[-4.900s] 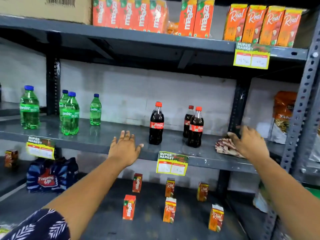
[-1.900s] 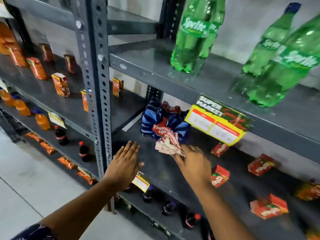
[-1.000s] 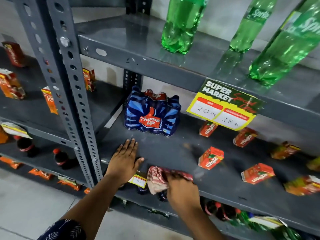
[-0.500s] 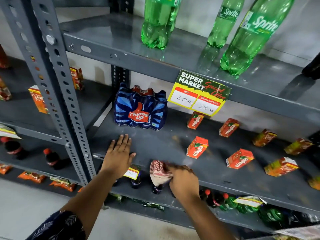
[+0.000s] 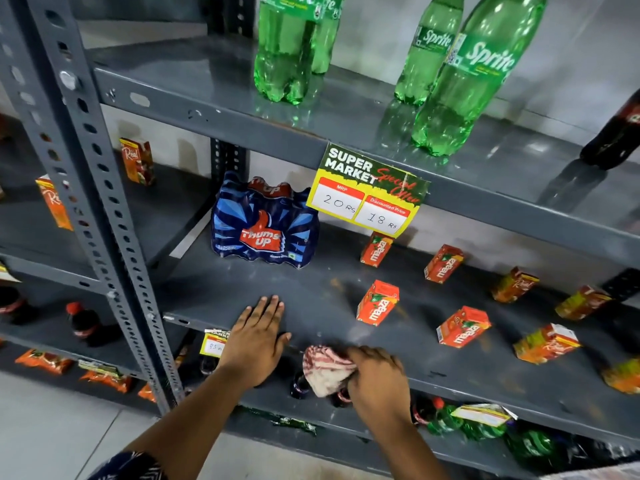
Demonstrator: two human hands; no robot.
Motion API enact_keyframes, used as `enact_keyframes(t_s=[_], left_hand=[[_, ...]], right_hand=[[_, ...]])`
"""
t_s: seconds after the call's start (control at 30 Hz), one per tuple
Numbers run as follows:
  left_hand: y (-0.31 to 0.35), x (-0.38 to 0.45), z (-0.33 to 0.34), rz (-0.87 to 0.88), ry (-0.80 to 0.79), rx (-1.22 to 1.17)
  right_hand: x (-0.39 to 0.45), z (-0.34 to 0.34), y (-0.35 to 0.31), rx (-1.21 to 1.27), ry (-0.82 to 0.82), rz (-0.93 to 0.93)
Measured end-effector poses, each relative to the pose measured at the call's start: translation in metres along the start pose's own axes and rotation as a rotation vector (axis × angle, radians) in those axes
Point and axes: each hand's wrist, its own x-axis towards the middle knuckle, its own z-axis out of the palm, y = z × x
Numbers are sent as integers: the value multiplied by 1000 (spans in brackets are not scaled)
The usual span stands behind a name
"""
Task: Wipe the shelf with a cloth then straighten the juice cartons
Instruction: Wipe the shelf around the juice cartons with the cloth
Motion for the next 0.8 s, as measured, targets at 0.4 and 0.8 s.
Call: enact_keyframes(t_s=[0.4,0.8], left_hand=[[5,0,-1,-31,-51,62],[130,4,29,-7,-47,-33]], right_hand=[[-20,-17,60,67,-110,59],[-13,-20,111,-144,-162,-23]])
